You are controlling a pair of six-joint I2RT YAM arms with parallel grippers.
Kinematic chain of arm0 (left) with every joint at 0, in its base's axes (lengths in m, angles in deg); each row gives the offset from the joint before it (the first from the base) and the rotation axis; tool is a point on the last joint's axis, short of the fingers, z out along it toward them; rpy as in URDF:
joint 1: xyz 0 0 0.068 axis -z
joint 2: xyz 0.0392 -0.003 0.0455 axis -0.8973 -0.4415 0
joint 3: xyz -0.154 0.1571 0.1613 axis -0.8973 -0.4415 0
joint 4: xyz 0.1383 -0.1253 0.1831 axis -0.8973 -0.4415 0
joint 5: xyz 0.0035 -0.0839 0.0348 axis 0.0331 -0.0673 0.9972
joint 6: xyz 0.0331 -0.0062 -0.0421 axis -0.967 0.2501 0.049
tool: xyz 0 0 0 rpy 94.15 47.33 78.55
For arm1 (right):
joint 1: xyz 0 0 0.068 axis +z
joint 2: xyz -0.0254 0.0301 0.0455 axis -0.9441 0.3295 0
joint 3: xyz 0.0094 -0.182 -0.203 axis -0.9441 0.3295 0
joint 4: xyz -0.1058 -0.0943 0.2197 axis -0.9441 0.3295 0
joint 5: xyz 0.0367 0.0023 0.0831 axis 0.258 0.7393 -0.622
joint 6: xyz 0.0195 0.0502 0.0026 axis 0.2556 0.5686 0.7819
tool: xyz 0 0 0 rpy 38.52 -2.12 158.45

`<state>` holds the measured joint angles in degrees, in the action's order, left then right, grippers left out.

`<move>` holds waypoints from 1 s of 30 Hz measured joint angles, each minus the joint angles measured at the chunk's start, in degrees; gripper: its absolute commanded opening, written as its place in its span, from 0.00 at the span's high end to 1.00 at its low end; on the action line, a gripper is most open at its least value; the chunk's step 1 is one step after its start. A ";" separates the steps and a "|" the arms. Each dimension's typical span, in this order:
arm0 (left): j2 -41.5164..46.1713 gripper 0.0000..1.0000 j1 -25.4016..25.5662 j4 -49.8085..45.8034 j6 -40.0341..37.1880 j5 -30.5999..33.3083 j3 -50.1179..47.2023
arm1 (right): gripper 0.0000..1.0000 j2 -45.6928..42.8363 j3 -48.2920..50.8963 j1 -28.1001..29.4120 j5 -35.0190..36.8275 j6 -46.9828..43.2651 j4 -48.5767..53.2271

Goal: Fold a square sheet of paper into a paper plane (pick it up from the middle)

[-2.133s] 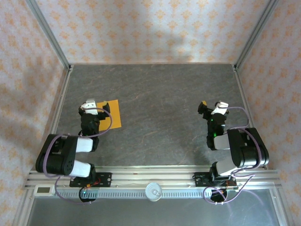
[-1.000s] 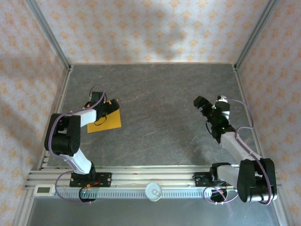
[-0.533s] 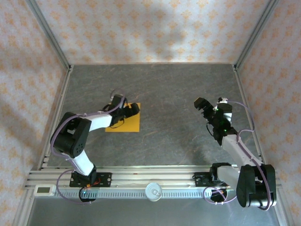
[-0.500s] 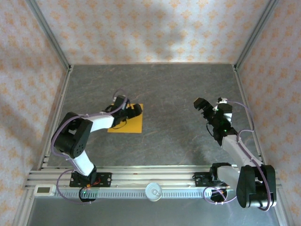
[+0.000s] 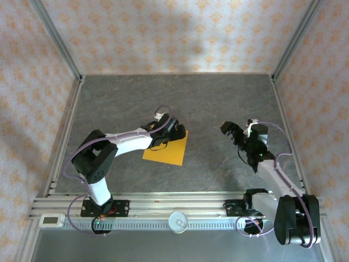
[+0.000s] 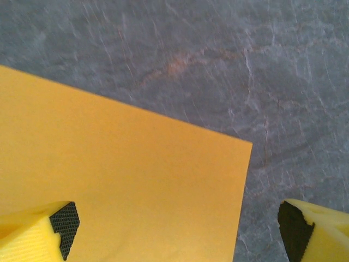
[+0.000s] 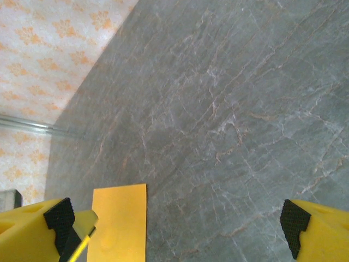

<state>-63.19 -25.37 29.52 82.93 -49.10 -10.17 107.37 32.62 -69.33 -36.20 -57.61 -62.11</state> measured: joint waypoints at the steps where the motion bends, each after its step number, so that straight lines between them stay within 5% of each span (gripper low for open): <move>1: 0.00 0.02 -0.07 -2.21 -1.18 0.90 1.20 | 0.00 -0.09 0.00 0.00 -0.35 -0.31 0.79; 15: -8.13 0.02 -0.17 -25.22 -16.24 3.56 14.88 | 0.00 1.05 -1.60 0.00 -5.03 -1.53 7.48; 30: -13.99 0.02 -0.20 -30.58 -17.11 0.11 20.41 | 0.00 2.21 -3.72 0.00 -5.95 -2.47 11.67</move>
<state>-77.17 -25.56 -1.06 65.81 -48.99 10.25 109.58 28.91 -69.33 -42.14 -60.08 -50.44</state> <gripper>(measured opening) 0.980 0.997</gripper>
